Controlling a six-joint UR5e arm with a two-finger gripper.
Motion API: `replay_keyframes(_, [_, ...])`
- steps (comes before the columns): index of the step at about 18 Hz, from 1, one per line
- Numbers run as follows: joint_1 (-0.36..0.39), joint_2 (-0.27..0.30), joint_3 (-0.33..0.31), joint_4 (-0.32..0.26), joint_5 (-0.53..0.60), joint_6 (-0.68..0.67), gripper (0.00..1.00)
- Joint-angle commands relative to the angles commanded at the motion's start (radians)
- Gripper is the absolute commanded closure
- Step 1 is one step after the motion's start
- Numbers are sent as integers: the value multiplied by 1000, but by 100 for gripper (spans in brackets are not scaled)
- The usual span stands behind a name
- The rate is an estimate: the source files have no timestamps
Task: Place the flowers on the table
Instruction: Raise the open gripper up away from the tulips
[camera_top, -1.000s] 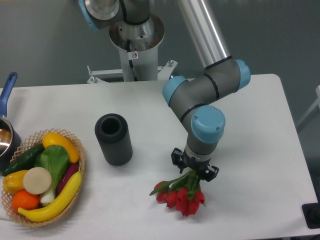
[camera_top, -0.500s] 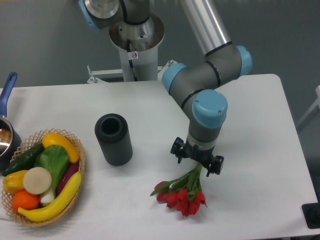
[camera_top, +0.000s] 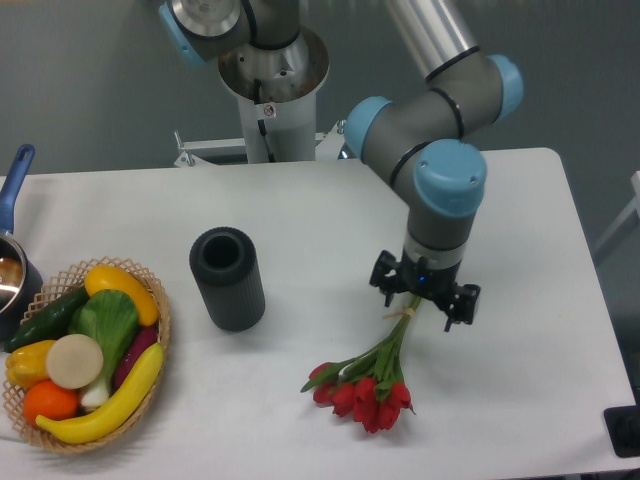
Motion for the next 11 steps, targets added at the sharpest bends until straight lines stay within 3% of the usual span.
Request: replay_keyframes(11, [-11, 14, -35, 5, 58, 0, 0])
